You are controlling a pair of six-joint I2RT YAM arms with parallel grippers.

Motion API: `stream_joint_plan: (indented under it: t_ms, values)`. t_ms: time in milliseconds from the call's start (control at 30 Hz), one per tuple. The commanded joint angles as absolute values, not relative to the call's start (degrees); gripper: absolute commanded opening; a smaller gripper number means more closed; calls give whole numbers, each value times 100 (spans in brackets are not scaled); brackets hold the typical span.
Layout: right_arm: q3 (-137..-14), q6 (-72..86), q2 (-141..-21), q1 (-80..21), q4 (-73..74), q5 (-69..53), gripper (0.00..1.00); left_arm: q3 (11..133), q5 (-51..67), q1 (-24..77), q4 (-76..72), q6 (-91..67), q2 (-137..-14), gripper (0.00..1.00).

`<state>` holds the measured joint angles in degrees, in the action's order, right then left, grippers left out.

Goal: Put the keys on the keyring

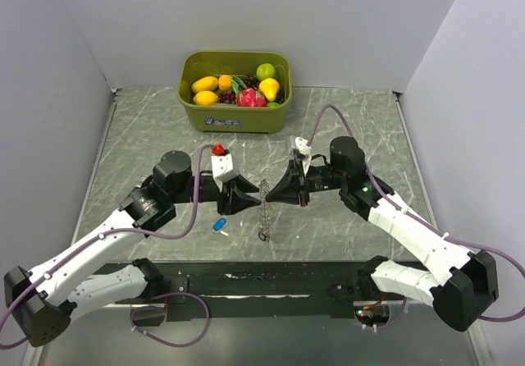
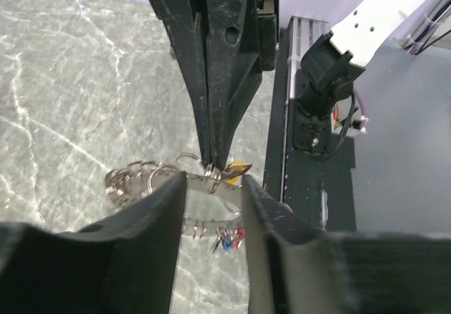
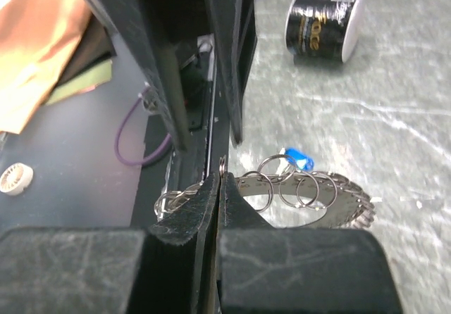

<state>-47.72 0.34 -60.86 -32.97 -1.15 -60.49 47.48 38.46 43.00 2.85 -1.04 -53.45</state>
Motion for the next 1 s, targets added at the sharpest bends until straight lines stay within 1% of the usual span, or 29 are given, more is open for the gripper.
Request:
stream_joint_plan:
  t_ms: [0, 33, 133, 200, 233, 300, 433, 500, 600, 633, 833, 967]
  values:
    - [-5352, -596, -6021, -3278, 622, -5994, 0, 5238, 3823, 4316, 1054, 246, -5458, 47]
    - [-5379, -624, -6021, -3287, 694, -5951, 0, 5351, 3841, 4324, 1124, 255, -5510, 53]
    - [-5475, -747, -6029, -3287, 966, -5845, 0, 5572, 3928, 4324, 1450, 360, -5633, 60]
    - [-5528, -904, -6064, -3296, 1150, -5819, 0, 5668, 4068, 4324, 1572, 422, -5712, 62]
    - [-5581, -931, -6099, -3305, 1299, -5792, 0, 5686, 4095, 4324, 1591, 448, -5791, 65]
    - [-5633, -1010, -6196, -3322, 1432, -5774, 0, 5756, 4131, 4324, 1617, 457, -5897, 67]
    - [-5722, -1072, -6275, -3384, 1582, -5845, 0, 5959, 4175, 4324, 1687, 457, -6240, 67]
    - [-5748, -1107, -6293, -3401, 1617, -5862, 0, 6055, 4175, 4324, 1705, 448, -6371, 66]
    - [-5722, -1099, -6284, -3410, 1582, -5854, 0, 6126, 4254, 4333, 1644, 413, -6495, 61]
    - [-5687, -1090, -6249, -3410, 1565, -5854, 0, 6143, 4280, 4342, 1644, 430, -6530, 54]
    - [-5581, -1028, -6073, -3419, 1424, -5836, 0, 6310, 4228, 4368, 1802, 457, -6829, 39]
    - [-5572, -1028, -6029, -3410, 1424, -5783, 0, 6407, 4201, 4386, 1898, 431, -6987, 36]
